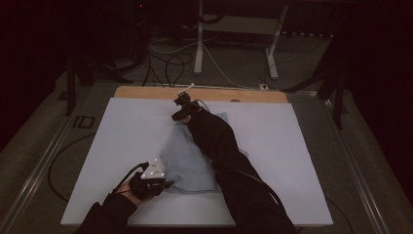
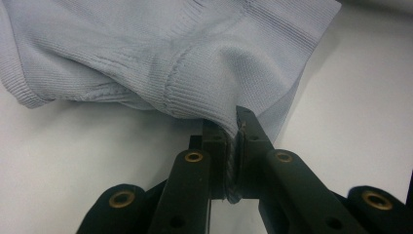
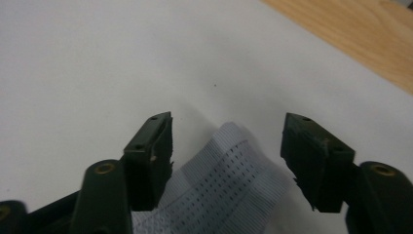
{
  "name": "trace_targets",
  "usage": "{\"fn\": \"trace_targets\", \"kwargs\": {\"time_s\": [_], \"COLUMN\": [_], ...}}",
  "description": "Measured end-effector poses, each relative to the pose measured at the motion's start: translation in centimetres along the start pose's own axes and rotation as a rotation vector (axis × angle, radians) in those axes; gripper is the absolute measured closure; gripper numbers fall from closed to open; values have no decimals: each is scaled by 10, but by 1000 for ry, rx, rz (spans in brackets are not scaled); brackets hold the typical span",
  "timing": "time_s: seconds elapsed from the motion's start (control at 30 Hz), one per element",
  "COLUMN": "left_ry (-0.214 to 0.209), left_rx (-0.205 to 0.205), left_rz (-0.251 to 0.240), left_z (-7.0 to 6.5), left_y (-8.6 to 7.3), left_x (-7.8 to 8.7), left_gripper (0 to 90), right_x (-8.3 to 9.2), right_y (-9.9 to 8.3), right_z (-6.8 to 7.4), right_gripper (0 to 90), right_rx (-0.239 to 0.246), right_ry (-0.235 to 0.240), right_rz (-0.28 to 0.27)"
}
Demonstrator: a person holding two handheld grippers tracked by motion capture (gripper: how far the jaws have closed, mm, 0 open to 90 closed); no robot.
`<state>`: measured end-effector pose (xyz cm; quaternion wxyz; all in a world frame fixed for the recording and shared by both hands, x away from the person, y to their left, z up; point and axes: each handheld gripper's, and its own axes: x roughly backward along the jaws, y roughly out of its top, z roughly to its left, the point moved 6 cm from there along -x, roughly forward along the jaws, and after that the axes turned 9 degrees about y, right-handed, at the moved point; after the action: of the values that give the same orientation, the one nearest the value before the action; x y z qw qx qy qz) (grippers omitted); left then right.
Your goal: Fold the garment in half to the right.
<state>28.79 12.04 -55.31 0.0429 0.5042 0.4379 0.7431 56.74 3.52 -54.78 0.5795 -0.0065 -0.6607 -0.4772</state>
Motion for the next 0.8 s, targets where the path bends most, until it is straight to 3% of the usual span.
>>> {"fn": "trace_targets", "kwargs": {"time_s": [0.13, 0.3, 0.43, 0.63, 0.7, 0.8], "left_ry": [1, -2, -3, -4, -2, -5], "left_rx": [1, -2, -4, -3, -6, -2], "left_rz": [1, 2, 3, 5, 6, 4], "left_z": [1, 0, 0, 0, 0, 0], "left_y": [0, -1, -1, -1, -1, -1], "left_x": [0, 0, 0, -1, -1, 0], "left_gripper": [863, 863, 863, 864, 864, 864], "right_x": [-4, -12, -14, -15, -13, -10], "right_y": [-1, -3, -4, -5, -4, -4], "right_z": [-1, -2, -1, 0, 0, -1], "right_gripper": [415, 557, 678, 773, 856, 868], "right_rx": [-5, 14, 23, 46, 59, 60], "right_ry": [-17, -40, -24, -38, -49, -42], "right_rz": [12, 45, 61, 90, 95, 94]}}
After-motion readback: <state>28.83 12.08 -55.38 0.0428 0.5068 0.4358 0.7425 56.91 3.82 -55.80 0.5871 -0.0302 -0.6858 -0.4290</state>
